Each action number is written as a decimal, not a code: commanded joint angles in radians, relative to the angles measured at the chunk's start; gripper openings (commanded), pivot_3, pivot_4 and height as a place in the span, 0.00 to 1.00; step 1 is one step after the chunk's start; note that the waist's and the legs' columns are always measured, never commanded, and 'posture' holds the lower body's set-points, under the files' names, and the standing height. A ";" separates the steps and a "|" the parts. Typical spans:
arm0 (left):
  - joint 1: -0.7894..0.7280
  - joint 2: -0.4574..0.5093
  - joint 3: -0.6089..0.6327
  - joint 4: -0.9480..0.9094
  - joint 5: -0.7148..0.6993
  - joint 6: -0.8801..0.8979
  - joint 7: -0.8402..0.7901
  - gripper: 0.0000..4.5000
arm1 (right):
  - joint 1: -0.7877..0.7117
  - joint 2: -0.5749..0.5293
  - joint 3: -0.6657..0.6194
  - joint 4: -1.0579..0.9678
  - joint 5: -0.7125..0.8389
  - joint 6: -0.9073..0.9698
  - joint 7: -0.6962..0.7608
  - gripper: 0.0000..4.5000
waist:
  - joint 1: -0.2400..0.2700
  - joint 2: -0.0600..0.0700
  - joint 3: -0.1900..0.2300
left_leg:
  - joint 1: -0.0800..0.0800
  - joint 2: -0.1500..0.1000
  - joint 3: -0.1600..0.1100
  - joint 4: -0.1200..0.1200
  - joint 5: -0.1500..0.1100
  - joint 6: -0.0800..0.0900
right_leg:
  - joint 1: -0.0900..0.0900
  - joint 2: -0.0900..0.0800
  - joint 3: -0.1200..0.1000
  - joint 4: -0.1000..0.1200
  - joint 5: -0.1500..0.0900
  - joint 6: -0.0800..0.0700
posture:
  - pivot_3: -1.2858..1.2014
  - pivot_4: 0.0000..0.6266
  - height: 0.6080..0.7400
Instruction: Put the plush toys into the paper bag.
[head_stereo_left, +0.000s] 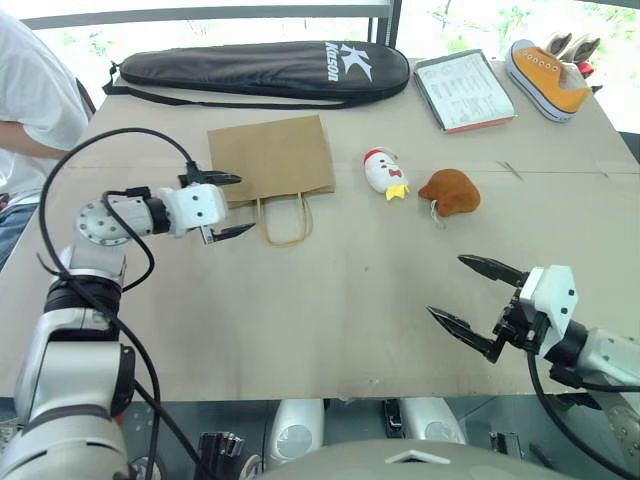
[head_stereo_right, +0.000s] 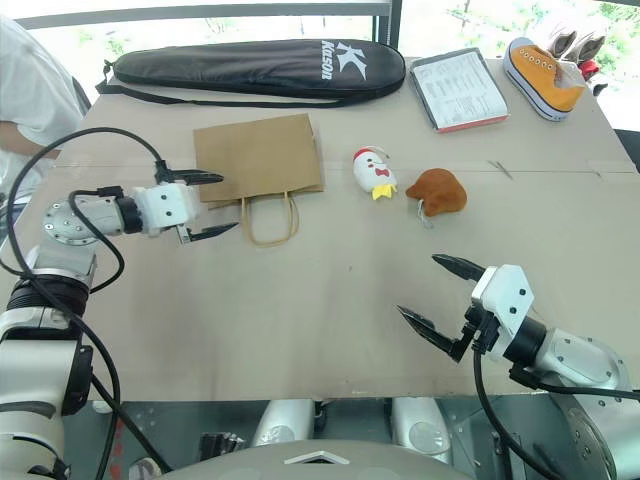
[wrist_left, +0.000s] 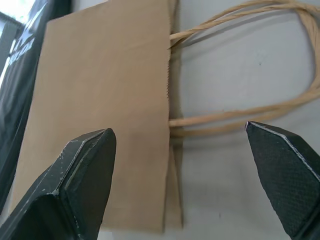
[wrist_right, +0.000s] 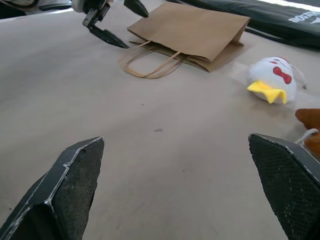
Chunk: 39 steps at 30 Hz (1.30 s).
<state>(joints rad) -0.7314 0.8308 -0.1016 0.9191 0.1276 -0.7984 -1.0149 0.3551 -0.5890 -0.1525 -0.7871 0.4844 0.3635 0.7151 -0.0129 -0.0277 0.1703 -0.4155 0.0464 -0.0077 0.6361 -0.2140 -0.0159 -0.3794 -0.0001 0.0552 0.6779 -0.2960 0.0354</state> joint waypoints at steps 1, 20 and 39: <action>-0.050 -0.001 -0.018 0.061 0.043 -0.087 0.049 0.99 | 0.017 0.005 -0.006 -0.049 -0.007 -0.028 -0.018 1.00 | -0.002 0.000 0.000 | 0.000 0.000 0.000 0.000 0.000 0.000 | 0.000 0.000 0.000 0.000 0.000 0.000 | 0.52 0.24 1.00; 0.122 -0.141 0.101 -0.481 -0.525 0.879 -0.269 0.00 | -0.116 0.068 0.099 -0.017 -0.091 0.069 -0.196 0.95 | -0.008 -0.001 0.000 | 0.000 0.001 -0.001 0.003 0.000 0.000 | 0.000 0.000 0.000 0.003 0.000 0.000 | 0.52 0.24 1.00; 0.327 -0.321 0.312 -1.224 -1.126 1.747 0.270 0.00 | -0.789 0.358 0.513 0.664 -0.288 0.044 -0.184 0.01 | -0.022 0.000 0.000 | 0.000 0.000 -0.004 0.010 0.000 0.000 | 0.001 0.000 -0.002 0.011 0.000 0.000 | 0.52 0.24 1.00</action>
<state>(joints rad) -0.4051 0.5159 0.1824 -0.2584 -0.9429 0.9315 -0.7640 -0.4030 -0.2598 0.3556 -0.1668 0.2055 0.4745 0.5102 -0.0346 -0.0277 0.1703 -0.4151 0.0465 -0.0116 0.6457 -0.2138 -0.0159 -0.3787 0.0003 0.0536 0.6884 -0.2958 0.0351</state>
